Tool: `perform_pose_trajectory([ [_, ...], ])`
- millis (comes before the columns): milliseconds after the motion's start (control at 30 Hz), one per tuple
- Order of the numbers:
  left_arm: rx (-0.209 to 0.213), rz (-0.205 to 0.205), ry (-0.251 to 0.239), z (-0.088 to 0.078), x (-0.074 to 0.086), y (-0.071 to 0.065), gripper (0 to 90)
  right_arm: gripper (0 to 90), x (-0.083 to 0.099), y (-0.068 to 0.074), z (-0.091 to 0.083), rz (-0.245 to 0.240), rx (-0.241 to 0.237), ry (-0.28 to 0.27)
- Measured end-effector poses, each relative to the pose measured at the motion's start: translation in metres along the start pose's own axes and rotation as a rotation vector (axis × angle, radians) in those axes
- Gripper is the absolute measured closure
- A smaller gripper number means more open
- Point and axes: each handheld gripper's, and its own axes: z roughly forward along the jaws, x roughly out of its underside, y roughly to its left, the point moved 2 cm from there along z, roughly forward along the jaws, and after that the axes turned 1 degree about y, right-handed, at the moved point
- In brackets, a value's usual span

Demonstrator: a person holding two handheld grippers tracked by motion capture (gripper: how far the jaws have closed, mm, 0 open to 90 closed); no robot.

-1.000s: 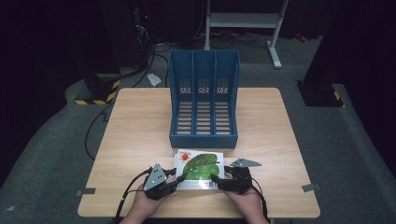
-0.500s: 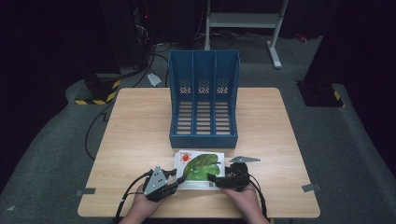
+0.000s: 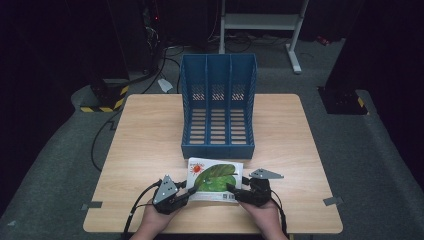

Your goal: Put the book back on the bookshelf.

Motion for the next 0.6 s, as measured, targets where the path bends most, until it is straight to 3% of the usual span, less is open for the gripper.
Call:
perform_pose_trajectory([
  [200, -0.027, -0.001, 0.032, 0.002, 0.002, -0.001, 66.1, 42.9, -0.002, 0.003, -0.006, -0.021, 0.035, -0.046],
  [333, -0.061, 0.02, 0.047, 0.004, 0.003, -0.002, 67.2, 47.4, -0.004, 0.004, -0.011, -0.041, 0.045, -0.083],
  [600, -0.087, 0.026, 0.063, 0.007, 0.004, -0.003, 69.1, 47.8, -0.005, 0.007, -0.016, -0.075, 0.062, -0.114],
])
